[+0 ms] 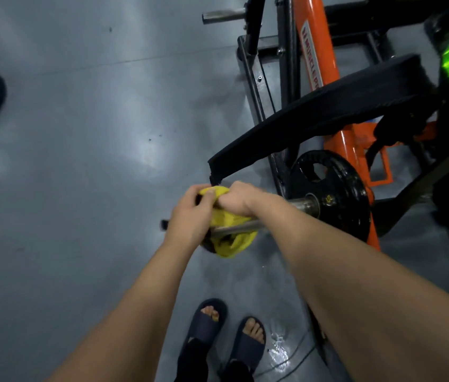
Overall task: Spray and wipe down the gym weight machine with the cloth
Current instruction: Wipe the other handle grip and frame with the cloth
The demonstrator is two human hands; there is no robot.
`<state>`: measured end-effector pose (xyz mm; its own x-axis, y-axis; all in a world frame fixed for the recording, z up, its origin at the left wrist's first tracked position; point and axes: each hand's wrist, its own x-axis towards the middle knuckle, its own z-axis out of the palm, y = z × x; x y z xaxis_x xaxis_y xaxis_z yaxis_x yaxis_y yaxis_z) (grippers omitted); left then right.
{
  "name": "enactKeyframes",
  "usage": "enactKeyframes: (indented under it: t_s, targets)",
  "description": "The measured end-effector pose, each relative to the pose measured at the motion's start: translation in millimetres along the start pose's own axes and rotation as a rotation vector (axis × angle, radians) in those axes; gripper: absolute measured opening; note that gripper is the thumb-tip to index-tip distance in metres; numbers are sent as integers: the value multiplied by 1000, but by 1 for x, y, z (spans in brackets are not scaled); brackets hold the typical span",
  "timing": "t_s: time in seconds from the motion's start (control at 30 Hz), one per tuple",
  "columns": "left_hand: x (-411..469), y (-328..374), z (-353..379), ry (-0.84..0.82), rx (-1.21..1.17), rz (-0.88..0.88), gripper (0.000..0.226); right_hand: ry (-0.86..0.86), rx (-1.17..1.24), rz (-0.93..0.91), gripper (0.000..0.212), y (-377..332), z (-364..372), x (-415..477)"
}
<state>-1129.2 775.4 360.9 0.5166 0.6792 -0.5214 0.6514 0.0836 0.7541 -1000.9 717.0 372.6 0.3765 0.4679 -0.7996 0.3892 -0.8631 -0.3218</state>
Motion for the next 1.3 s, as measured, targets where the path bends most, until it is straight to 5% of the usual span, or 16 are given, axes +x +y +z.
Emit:
enactKeyframes:
  t_s: [0.1, 0.2, 0.33, 0.43, 0.53, 0.63, 0.77, 1.0, 1.1, 1.2, 1.3]
  targets:
    - [6, 11, 18, -269, 523, 22, 46, 12, 8, 113, 33, 28, -12, 11]
    - [9, 9, 28, -255, 849, 80, 56, 194, 36, 279, 52, 58, -26, 15]
    - [-4, 1, 32, -121, 721, 155, 54, 369, 104, 234, 32, 77, -17, -3]
    - [-1, 8, 31, -92, 642, 51, 59, 600, 199, 62, 22, 76, 9, -27]
    - [18, 12, 29, -45, 525, -211, 85, 809, 426, -132, 31, 69, 52, -49]
    - [25, 6, 35, 94, 534, -270, 92, 970, 384, -273, 51, 69, 75, -53]
    - [21, 6, 38, 192, 534, -246, 81, 951, 319, -197, 56, 84, 66, -37]
    - [26, 8, 42, 212, 552, -213, 65, 1051, 1180, 206, 46, 39, 75, -74]
    - [27, 7, 43, 225, 564, -199, 62, 1081, 1432, 436, 22, 44, 81, -92]
    - [27, 4, 43, 232, 572, -176, 63, 944, 1697, 587, 13, 62, 72, -99]
    - [28, 2, 43, 229, 573, -168, 72, 645, 1981, 479, 39, 88, 52, -104]
